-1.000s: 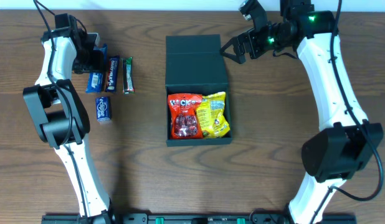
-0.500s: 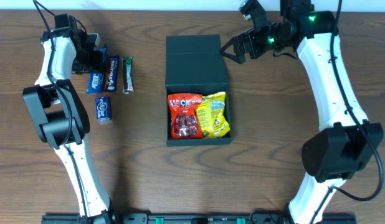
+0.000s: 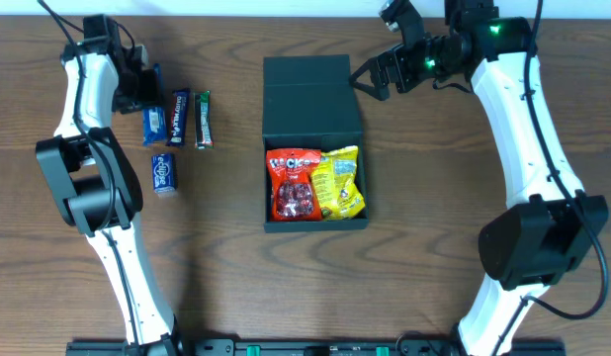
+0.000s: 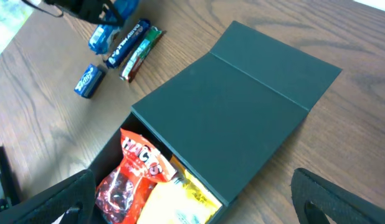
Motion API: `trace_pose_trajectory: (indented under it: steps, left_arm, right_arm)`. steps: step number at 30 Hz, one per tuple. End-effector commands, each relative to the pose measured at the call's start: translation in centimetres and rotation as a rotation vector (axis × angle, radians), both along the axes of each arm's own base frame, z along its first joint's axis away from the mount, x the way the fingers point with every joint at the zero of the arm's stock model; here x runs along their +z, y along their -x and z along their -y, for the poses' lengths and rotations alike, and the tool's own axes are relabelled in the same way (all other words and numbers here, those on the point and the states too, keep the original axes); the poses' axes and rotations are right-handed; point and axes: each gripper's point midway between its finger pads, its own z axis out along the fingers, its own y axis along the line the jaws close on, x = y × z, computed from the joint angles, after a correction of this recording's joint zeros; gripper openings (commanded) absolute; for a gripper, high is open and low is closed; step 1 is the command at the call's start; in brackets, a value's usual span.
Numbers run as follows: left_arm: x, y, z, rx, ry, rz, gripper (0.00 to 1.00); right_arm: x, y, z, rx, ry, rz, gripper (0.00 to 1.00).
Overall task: Pack container
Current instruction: 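Grasp the blue wrapped bar with the left gripper and lift it, then carry the blue bar into the box's right side and release it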
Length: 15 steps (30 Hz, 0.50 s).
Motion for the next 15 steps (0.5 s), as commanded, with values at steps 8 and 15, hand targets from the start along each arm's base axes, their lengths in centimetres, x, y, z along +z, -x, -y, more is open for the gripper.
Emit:
trace_pose_trajectory:
  steps: [8, 15]
  left_arm:
    - [14.4, -0.5, 7.9, 0.011, 0.246, 0.204, 0.06]
    - [14.3, 3.2, 18.5, -0.166, 0.298, 0.068, 0.06]
  right_arm:
    - [-0.9, -1.5, 2.9, -0.117, 0.065, -0.01, 0.99]
    - [-0.5, -2.0, 5.2, -0.158, 0.04, -0.012, 0.99]
